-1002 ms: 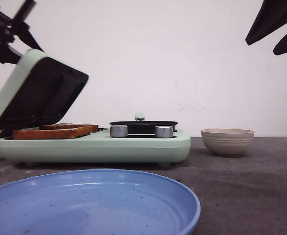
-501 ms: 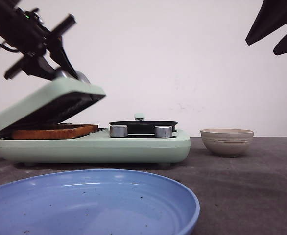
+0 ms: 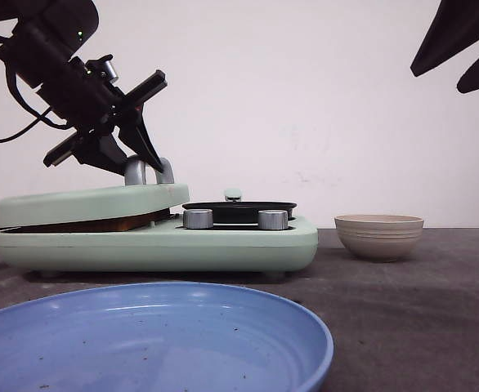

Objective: Make breakfast with bread and shrimp
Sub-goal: 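Swing the lid down over the bread with the left gripper, then release the lid handle and raise the left gripper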

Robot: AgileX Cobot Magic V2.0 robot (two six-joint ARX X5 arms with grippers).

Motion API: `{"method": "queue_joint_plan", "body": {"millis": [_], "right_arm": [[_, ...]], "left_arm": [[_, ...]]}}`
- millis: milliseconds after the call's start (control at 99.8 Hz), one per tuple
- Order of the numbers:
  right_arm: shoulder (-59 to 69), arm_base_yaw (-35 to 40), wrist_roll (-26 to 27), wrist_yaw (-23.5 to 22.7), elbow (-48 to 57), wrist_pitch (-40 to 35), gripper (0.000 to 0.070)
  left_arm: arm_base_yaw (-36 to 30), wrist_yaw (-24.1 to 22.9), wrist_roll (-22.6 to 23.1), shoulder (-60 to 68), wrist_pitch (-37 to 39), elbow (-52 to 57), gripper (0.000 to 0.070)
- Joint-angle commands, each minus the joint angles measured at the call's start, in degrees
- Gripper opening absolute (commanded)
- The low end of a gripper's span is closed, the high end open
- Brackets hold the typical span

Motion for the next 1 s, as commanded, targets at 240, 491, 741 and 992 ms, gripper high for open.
{"method": "queue_joint_plan", "body": {"millis": [240,491,741,992], "right_arm": [[0.28,0.42,0.76,0.13,0.35,0.48,0.0337],[0.26,0.42,0.74,0.13,0.35,0.46,0.0337],[0.26,0.42,0.74,0.11,0.35,0.44,0.0337],[0.17,0.42,0.72,0.11,0.35,0.46,0.0338]], "left_arm": [[0.37,-1.07,-3.10,3.08,-4.42,-1.11,0.0412],[1.01,2.36,-2.67,2.69,-3.17,-1.05,0.0486],[2.93,2.71,-1.73,-2.25,-3.26,-1.01,0.0483],[6.99,2.40,2.29,-11.30,-4.44,-1.01,0.0475]]}}
